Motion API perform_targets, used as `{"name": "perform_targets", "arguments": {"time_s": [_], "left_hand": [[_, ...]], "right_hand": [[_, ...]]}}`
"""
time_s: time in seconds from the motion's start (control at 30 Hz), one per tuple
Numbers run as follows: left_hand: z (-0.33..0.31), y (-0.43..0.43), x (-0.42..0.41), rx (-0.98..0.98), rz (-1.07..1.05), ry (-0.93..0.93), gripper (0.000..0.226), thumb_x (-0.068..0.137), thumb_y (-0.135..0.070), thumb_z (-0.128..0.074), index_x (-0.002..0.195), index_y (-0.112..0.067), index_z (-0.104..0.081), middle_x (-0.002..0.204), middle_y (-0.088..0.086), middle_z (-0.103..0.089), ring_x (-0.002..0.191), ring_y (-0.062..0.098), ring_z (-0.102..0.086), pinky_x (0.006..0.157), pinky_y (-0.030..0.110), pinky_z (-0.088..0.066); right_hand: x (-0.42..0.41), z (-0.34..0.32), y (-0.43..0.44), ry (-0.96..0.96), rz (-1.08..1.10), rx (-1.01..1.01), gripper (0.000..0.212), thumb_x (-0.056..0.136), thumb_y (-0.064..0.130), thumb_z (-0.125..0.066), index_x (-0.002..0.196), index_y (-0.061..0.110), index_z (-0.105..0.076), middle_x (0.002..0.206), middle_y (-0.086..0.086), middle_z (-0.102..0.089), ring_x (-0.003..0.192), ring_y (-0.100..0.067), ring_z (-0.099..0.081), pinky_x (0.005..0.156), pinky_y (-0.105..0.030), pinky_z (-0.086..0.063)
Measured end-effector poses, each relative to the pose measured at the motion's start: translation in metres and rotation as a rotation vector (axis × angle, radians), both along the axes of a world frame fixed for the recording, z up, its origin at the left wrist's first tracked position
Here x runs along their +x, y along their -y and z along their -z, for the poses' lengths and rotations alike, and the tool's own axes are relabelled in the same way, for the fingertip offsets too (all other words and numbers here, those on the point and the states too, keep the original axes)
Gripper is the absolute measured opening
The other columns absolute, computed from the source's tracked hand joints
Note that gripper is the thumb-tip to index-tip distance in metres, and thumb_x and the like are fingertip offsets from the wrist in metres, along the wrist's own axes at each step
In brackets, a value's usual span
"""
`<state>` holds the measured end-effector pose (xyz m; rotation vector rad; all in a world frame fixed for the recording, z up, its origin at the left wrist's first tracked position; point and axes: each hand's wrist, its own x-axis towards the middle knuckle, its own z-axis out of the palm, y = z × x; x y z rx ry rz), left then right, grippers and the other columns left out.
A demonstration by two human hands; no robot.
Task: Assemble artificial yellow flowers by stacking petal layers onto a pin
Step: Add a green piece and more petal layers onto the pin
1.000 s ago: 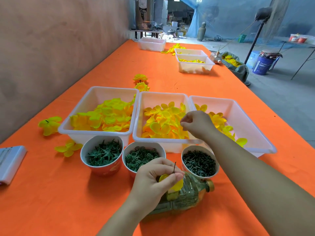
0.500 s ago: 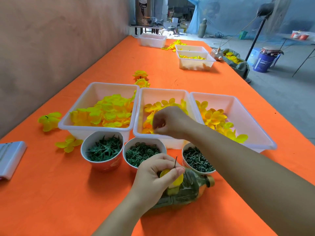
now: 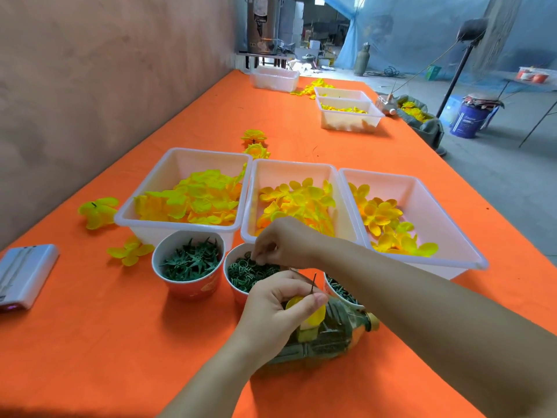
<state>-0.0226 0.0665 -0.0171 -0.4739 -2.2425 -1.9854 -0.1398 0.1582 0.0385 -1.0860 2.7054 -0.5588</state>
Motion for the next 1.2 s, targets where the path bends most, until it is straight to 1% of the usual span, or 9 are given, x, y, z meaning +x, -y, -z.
{"name": "perform_targets", "arguments": {"time_s": [0.13, 0.27, 0.4, 0.5, 0.63, 0.83, 0.93, 1.07, 1.2], "left_hand": [[0.0, -0.001, 0.001, 0.002, -0.008, 0.003, 0.016, 0.085, -0.03, -0.073, 0.08, -0.017, -0.08, 0.085, -0.001, -0.072, 0.087, 0.018, -0.068, 0.077, 0.026, -0.052], [-0.002, -0.002, 0.002, -0.003, -0.01, 0.004, 0.017, 0.085, -0.03, -0.072, 0.08, -0.015, -0.08, 0.084, -0.001, -0.071, 0.086, 0.019, -0.068, 0.078, 0.029, -0.053], [-0.001, -0.001, 0.001, -0.014, -0.018, 0.0, 0.019, 0.084, -0.031, -0.072, 0.082, -0.014, -0.081, 0.085, -0.001, -0.072, 0.085, 0.017, -0.068, 0.077, 0.029, -0.053], [-0.001, -0.001, 0.001, -0.014, -0.01, -0.012, 0.02, 0.085, -0.03, -0.071, 0.083, -0.013, -0.081, 0.087, -0.001, -0.072, 0.088, 0.018, -0.068, 0.078, 0.03, -0.053], [-0.005, 0.0, 0.003, 0.028, 0.041, -0.016, 0.021, 0.089, -0.025, -0.065, 0.088, -0.012, -0.081, 0.09, -0.001, -0.072, 0.093, 0.018, -0.067, 0.083, 0.027, -0.051], [-0.008, 0.001, 0.007, 0.13, 0.079, 0.018, 0.024, 0.092, -0.018, -0.058, 0.091, -0.008, -0.079, 0.096, 0.006, -0.069, 0.097, 0.02, -0.066, 0.086, 0.03, -0.052], [-0.008, 0.001, 0.008, 0.143, 0.055, -0.005, 0.022, 0.091, -0.016, -0.058, 0.087, -0.005, -0.077, 0.09, 0.009, -0.065, 0.086, 0.024, -0.06, 0.076, 0.026, -0.046], [-0.006, 0.0, 0.007, 0.151, 0.05, -0.007, 0.026, 0.09, -0.016, -0.059, 0.097, 0.004, -0.075, 0.103, 0.021, -0.067, 0.101, 0.033, -0.063, 0.087, 0.042, -0.049], [-0.005, 0.001, 0.007, 0.139, 0.034, -0.001, 0.027, 0.09, -0.016, -0.059, 0.092, 0.005, -0.074, 0.095, 0.01, -0.067, 0.09, 0.028, -0.062, 0.076, 0.041, -0.047]], "right_hand": [[0.003, 0.0, -0.006, 0.11, 0.13, -0.252, 0.006, 0.086, 0.012, -0.075, 0.089, 0.008, -0.078, 0.074, -0.005, -0.076, 0.068, -0.016, -0.071, 0.065, -0.031, -0.055], [0.01, -0.01, -0.019, 0.316, 0.322, -0.539, 0.006, 0.083, 0.003, -0.077, 0.088, 0.002, -0.078, 0.063, -0.004, -0.07, 0.055, -0.01, -0.066, 0.047, -0.019, -0.048], [0.03, -0.028, -0.048, 0.637, 0.391, -0.787, 0.012, 0.091, 0.004, -0.067, 0.099, 0.006, -0.076, 0.098, -0.014, -0.076, 0.073, -0.01, -0.071, 0.055, -0.022, -0.054], [0.055, -0.036, -0.07, 0.712, 0.364, -0.859, 0.017, 0.094, 0.0, -0.061, 0.104, 0.005, -0.075, 0.103, -0.015, -0.075, 0.085, -0.016, -0.074, 0.062, -0.025, -0.057], [0.089, -0.044, -0.085, 0.633, 0.309, -0.835, 0.019, 0.092, 0.0, -0.064, 0.102, 0.008, -0.078, 0.096, -0.015, -0.077, 0.094, -0.021, -0.075, 0.068, -0.026, -0.059], [0.118, -0.042, -0.076, 0.175, 0.326, -0.718, 0.02, 0.082, 0.004, -0.077, 0.092, 0.022, -0.081, 0.085, 0.009, -0.078, 0.084, -0.01, -0.074, 0.074, -0.037, -0.06], [0.121, -0.037, -0.074, 0.14, 0.33, -0.663, 0.017, 0.08, 0.008, -0.078, 0.087, 0.024, -0.08, 0.081, 0.013, -0.075, 0.078, -0.008, -0.071, 0.067, -0.04, -0.057], [0.12, -0.033, -0.072, 0.101, 0.338, -0.687, 0.015, 0.076, 0.017, -0.079, 0.085, 0.029, -0.079, 0.074, 0.014, -0.071, 0.069, -0.011, -0.068, 0.065, -0.051, -0.056], [0.121, -0.029, -0.073, 0.095, 0.35, -0.729, 0.013, 0.072, 0.027, -0.079, 0.083, 0.035, -0.077, 0.073, 0.0, -0.07, 0.069, -0.031, -0.067, 0.065, -0.055, -0.054]]}}
